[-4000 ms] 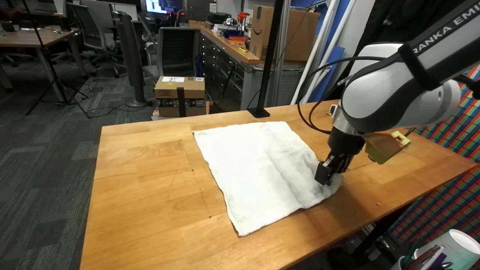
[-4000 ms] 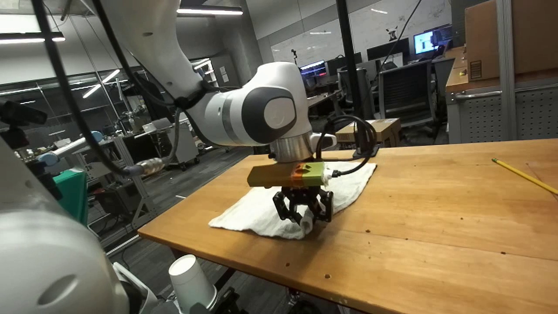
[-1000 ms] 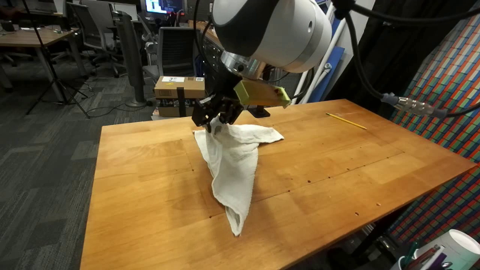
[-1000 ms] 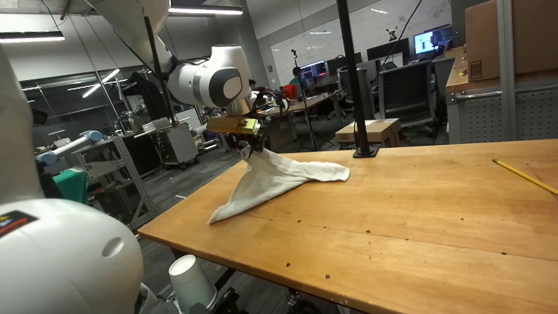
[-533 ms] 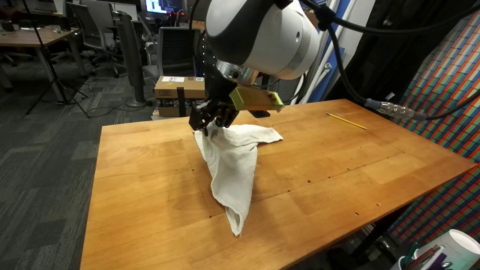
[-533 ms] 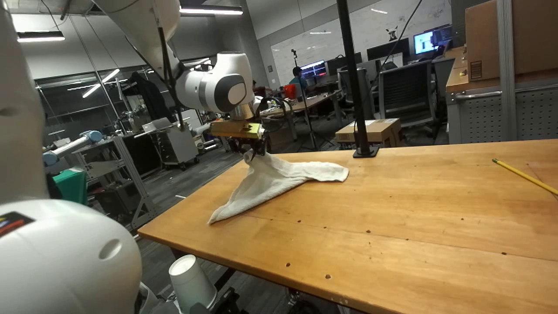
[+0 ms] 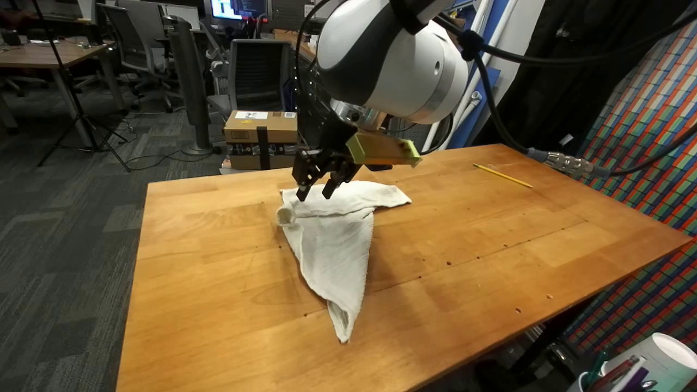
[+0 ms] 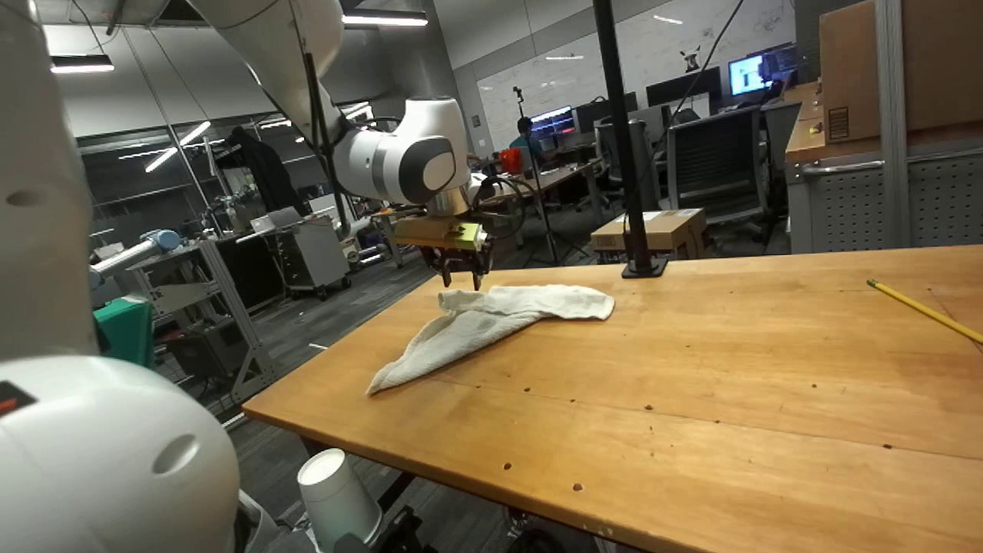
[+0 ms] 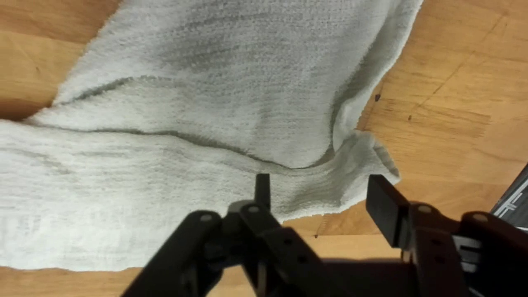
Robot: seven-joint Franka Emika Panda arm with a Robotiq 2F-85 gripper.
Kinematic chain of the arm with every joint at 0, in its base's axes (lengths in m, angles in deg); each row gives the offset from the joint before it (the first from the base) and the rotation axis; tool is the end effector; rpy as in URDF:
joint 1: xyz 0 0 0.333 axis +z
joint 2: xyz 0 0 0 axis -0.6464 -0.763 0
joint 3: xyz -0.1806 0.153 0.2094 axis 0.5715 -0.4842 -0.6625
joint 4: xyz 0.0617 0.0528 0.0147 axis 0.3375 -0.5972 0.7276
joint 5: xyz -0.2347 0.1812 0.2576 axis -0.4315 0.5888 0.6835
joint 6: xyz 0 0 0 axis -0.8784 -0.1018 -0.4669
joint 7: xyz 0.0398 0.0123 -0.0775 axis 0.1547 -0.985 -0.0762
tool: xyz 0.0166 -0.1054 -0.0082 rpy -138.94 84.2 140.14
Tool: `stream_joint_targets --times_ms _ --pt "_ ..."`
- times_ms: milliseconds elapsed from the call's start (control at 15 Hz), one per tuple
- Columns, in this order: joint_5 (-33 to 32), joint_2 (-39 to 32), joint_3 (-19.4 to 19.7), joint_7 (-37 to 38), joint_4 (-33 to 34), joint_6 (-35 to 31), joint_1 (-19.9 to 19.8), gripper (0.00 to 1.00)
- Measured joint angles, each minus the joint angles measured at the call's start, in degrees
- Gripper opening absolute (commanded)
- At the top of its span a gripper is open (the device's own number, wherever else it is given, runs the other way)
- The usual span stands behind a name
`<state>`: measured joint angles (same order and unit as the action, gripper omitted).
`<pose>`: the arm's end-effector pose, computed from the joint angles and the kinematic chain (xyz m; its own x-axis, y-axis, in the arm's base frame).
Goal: Fold the towel.
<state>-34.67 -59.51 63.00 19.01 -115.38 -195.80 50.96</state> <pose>0.5299 0.2244 0.3242 0.9214 0.2996 0.2476 0.3565 -0.9054 -0.2308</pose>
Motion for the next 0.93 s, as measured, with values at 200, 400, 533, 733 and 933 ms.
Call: stream_joint_targets --times_ms 200,400,533,733,933 --pt "-0.05 -0.09 0.00 0.14 -0.04 0.00 -0.28 1.00" --pt "-0.46 -0.02 0.00 1.03 -0.13 0.00 -0.28 1.00" --pt "-1.28 0.34 0.08 2.13 -0.25 0.05 -0.29 1.00" --pt "-4.15 1.46 0.70 4.34 -0.42 0.09 -0.32 1.00" --pt "-7.87 3.18 2.18 7.12 -1.10 0.14 -0.47 1.00"
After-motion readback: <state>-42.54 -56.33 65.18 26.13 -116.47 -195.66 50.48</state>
